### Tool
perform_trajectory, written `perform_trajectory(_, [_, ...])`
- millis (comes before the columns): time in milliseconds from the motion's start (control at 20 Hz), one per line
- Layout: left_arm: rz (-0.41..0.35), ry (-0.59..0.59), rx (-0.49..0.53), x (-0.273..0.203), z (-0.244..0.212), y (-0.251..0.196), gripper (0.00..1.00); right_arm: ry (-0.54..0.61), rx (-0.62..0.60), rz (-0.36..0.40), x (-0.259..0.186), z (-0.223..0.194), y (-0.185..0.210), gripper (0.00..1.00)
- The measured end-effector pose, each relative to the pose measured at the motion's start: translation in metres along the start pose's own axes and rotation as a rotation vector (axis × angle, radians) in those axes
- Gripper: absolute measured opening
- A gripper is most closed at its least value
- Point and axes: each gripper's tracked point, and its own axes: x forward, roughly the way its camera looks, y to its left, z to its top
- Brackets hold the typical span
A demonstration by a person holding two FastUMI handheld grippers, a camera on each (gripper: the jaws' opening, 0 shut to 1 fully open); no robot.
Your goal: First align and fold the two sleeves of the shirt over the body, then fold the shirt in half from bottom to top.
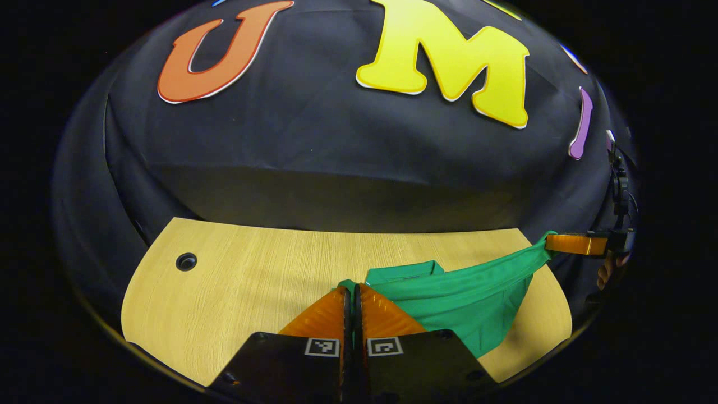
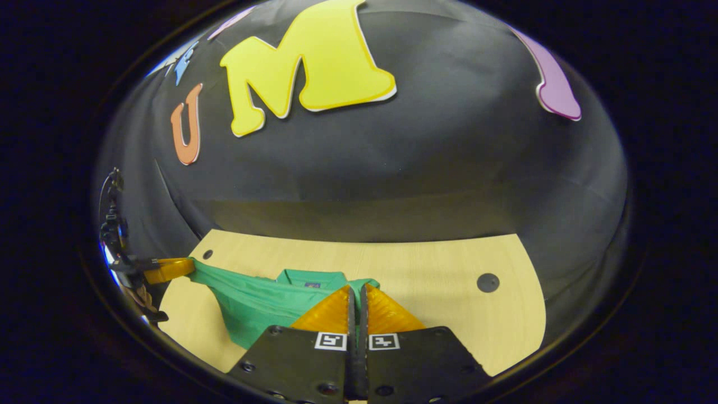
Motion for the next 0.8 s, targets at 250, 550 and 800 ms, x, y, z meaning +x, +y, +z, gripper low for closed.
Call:
perform_trajectory(250, [0.061, -0.045, 0.016, 0.049, -0.004, 0.017, 0.05, 0.014, -0.027, 0.001, 0.048, -0.019, -0.008, 0.0])
perform_trajectory(550, [0.089, 0.026, -0.033, 0.098, -0.046, 0.025, 0.08, 0.073, -0.033, -0.027, 0.099, -0.059, -0.026, 0.0])
perform_trajectory(800, [0.095, 0.05, -0.058, 0.107, -0.061, 0.028, 0.13, 0.114, -0.073, -0.053, 0.111, -0.083, -0.029, 0.06])
